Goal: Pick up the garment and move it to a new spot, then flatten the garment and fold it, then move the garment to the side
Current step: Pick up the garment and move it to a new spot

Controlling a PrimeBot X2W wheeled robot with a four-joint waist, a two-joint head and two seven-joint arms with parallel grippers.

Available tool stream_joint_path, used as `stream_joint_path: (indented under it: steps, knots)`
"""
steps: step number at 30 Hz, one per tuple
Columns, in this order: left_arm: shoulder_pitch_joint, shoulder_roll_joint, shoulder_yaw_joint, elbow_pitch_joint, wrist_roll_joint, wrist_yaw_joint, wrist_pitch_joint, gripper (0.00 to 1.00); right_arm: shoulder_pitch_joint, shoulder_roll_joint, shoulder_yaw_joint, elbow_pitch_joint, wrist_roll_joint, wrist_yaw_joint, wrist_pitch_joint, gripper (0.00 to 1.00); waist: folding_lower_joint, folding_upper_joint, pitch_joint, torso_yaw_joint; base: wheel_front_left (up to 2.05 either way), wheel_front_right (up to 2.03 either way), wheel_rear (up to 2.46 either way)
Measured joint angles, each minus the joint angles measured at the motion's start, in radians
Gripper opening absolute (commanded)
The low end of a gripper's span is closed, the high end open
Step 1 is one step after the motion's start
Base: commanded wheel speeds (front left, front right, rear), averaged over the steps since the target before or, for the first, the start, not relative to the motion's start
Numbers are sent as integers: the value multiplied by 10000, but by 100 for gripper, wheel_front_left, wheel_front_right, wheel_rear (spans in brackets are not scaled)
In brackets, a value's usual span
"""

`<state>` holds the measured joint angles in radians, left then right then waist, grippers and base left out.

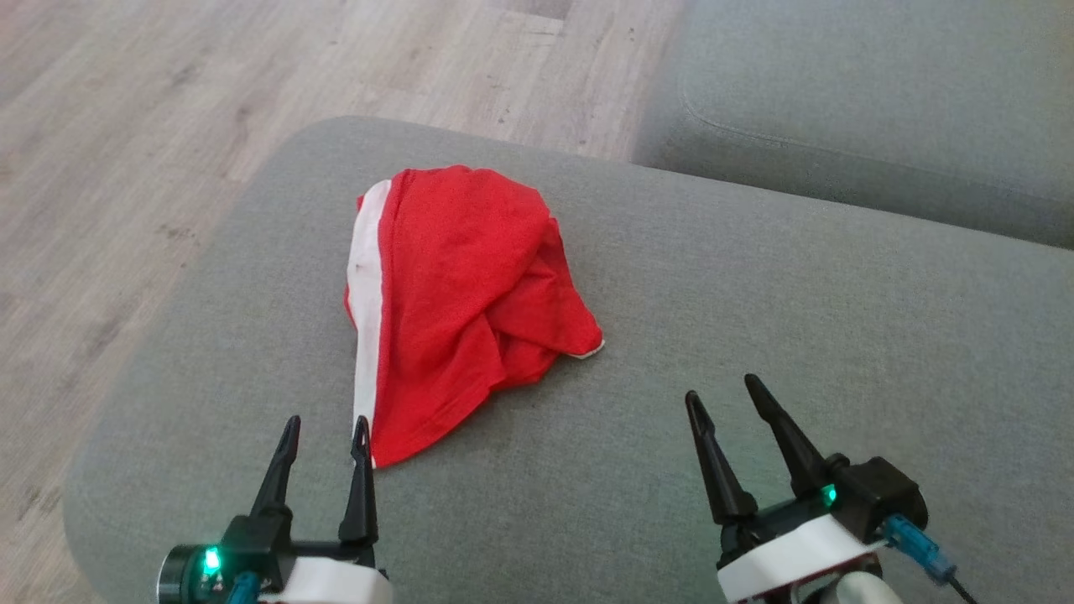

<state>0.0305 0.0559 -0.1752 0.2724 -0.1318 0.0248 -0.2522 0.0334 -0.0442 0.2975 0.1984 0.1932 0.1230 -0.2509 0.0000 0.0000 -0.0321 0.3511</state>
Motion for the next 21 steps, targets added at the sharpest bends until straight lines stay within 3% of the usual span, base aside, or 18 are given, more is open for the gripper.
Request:
stream_joint_path:
  steps: [4, 9, 15, 21]
  knots:
    - [-52, 19, 77, 92, 12, -90, 0, 100, -8, 0, -125, -35, -21, 0, 0, 100, 0, 0, 198, -160, 0, 0, 0]
    - [-834, 242, -31, 1172, 73, -527, 477, 100, -103, 0, -297, -105, -282, 0, 0, 100, 1, 0, 711, -328, 0, 0, 0]
    - [-2592, 765, -33, 2334, -35, -974, 2224, 100, -568, -4, -531, -244, -393, 0, -2, 100, 3, 0, 1406, -613, 0, 0, 0]
    - [-3297, 1005, -12, 3632, -487, -1218, 3678, 100, -833, -10, -623, -249, -453, 0, -2, 100, 2, 0, 1937, -1010, 0, 0, 0]
